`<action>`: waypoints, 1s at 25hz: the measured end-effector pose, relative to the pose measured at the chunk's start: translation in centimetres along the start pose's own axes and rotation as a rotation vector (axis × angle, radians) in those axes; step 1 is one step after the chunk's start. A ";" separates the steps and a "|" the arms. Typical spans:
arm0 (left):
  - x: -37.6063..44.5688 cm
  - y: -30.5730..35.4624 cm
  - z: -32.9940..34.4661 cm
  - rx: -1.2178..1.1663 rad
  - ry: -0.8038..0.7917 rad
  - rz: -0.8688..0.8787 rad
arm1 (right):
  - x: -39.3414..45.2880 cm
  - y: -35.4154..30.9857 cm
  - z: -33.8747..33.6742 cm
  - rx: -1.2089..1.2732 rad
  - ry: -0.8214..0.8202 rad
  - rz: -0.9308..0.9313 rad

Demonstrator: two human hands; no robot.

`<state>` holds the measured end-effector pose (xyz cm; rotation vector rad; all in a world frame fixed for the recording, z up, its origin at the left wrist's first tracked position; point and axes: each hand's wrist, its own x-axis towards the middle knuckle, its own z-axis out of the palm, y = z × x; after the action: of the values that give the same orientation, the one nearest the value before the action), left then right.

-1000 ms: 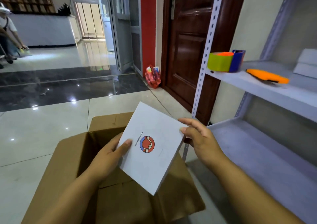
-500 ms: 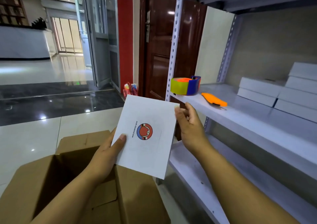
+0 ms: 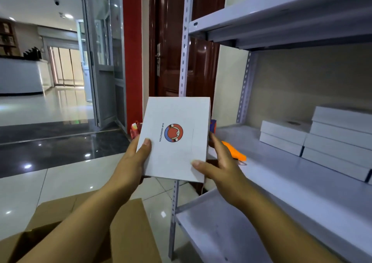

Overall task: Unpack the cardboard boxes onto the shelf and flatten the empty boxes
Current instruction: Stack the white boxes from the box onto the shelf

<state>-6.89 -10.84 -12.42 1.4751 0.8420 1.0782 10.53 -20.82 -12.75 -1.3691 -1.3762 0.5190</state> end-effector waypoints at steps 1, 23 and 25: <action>0.8 0.7 0.8 0.000 -0.003 -0.005 | 0.1 0.0 -0.8 -0.039 -0.004 -0.003; 13.8 6.4 23.5 -0.087 -0.292 -0.048 | 5.8 3.1 -17.9 -0.397 0.584 0.015; 14.6 6.0 25.0 -0.089 -0.304 -0.087 | 5.4 3.5 -18.5 -0.604 0.587 0.118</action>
<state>21.28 -7.00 -4.32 1.4672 0.6290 0.7914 29.41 -21.86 -7.69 -1.8999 -0.9910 -0.2540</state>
